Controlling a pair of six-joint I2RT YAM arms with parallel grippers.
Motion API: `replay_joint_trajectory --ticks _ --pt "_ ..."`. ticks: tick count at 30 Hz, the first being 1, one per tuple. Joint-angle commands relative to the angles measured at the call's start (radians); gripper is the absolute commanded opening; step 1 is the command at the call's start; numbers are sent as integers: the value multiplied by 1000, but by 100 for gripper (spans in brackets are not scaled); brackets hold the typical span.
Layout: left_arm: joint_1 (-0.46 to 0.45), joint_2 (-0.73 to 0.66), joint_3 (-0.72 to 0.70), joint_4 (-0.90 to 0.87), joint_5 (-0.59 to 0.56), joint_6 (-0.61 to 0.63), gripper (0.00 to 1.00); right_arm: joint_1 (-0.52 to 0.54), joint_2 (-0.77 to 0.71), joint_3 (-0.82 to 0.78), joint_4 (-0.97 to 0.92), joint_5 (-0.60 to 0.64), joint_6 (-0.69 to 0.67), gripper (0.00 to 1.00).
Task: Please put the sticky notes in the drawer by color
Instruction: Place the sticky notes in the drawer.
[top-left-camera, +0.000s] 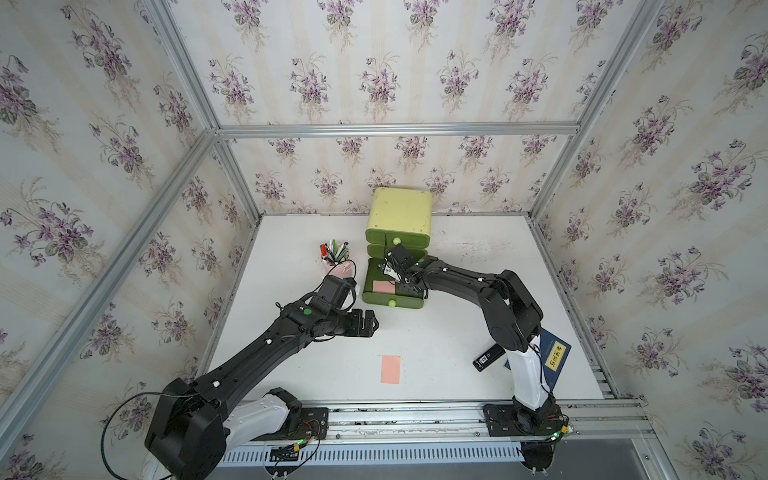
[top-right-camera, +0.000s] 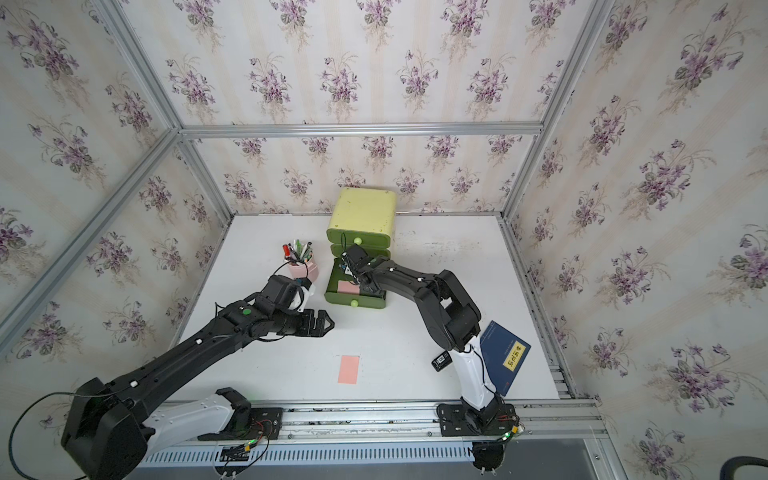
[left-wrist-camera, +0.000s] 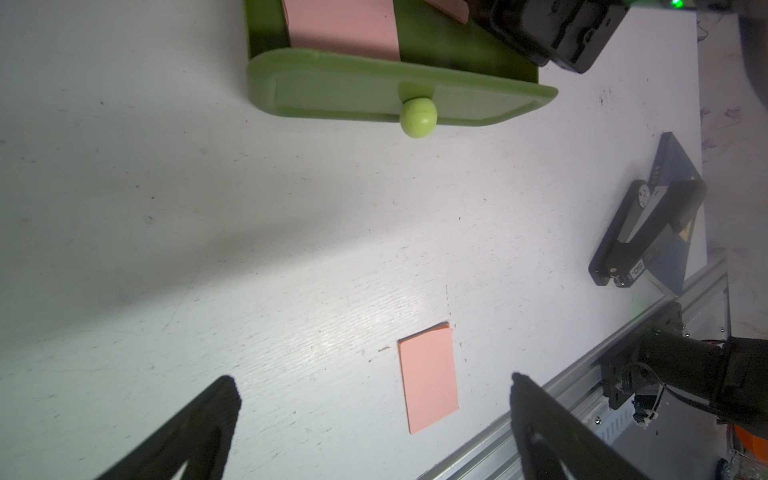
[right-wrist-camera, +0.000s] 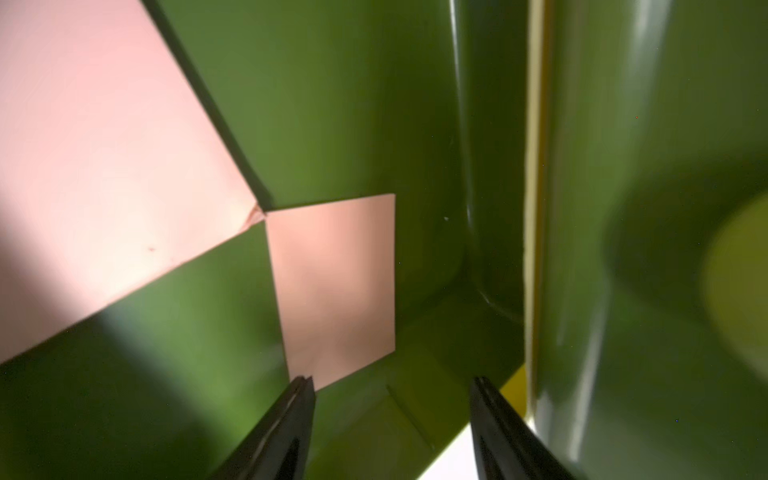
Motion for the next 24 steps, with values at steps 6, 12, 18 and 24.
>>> replay_joint_trajectory --ticks 6,12,18,24 --pt "1 21 28 -51 120 48 100 3 -141 -82 81 -31 100 63" --pt "-20 10 32 -115 101 36 100 2 -292 -205 148 -104 152 64" --pt "-98 44 60 -178 75 16 100 -6 -427 -278 131 -179 316 64" --pt "-260 119 98 -270 -65 -82 100 -118 -637 -438 124 -458 653 67"
